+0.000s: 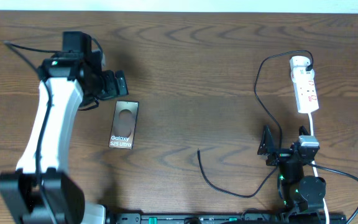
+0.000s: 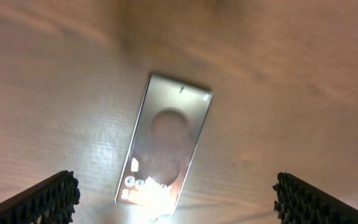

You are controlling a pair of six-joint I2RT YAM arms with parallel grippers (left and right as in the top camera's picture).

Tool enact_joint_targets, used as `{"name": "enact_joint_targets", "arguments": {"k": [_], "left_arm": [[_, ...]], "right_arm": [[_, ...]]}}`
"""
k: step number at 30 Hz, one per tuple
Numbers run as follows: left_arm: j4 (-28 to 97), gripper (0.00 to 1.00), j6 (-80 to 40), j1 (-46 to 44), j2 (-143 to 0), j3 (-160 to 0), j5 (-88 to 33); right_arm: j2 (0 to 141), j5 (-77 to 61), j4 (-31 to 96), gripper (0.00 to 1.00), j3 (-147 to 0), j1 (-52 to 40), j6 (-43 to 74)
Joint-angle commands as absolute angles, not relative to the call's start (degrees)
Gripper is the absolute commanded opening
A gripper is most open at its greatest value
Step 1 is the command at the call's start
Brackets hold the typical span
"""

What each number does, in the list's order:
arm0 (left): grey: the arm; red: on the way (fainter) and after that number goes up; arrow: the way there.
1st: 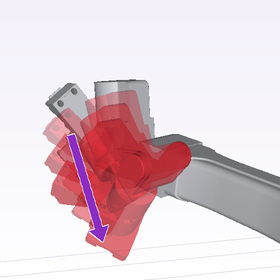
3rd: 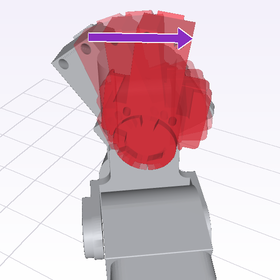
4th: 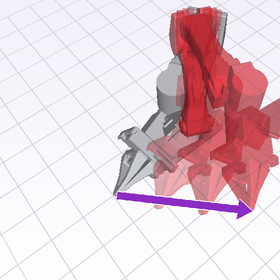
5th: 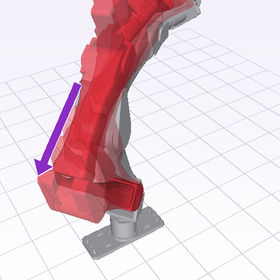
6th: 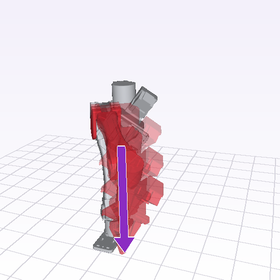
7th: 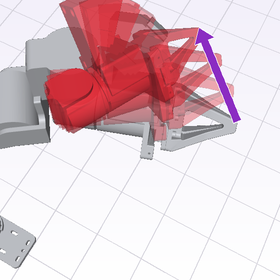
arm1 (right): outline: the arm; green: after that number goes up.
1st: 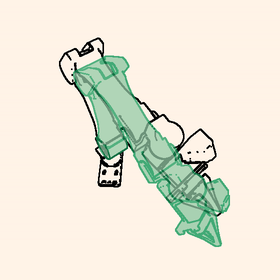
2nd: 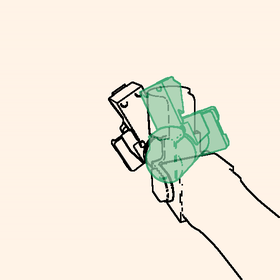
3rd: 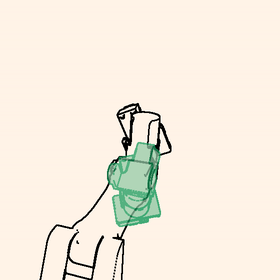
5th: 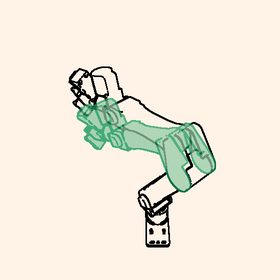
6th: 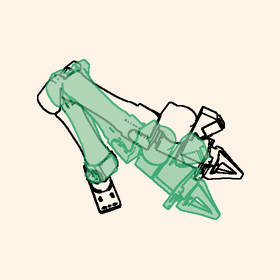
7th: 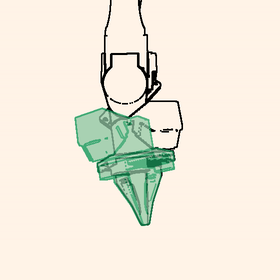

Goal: Plug charger to phone and switch on socket
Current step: 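Move the left gripper forward over the silver phone and lower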

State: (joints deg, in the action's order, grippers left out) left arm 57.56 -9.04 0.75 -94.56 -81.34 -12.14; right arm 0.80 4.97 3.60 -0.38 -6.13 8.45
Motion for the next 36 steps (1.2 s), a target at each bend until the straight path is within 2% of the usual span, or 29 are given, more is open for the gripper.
{"name": "enact_joint_targets", "arguments": {"k": [1,10,18,36], "left_arm": [[58.7,1.0,-9.2,1.1,-98.6,-82.0,-12.6],[59.8,0.99,0.4,-2.4,-102.7,-80.7,-11.2],[56.7,1.0,-4.4,-8.9,-102.7,-78.3,1.0],[50.3,0.99,-6.4,-9.0,-102.7,-71.3,-1.0]], "right_arm": [[0.6,5.5,3.7,0.99,-0.3,-6.3,7.6],[0.6,5.5,3.7,0.99,-0.3,-6.3,7.7],[0.6,5.5,3.7,0.99,-0.3,-6.3,7.6],[0.6,5.5,3.7,0.99,-0.3,-6.3,7.7]]}}
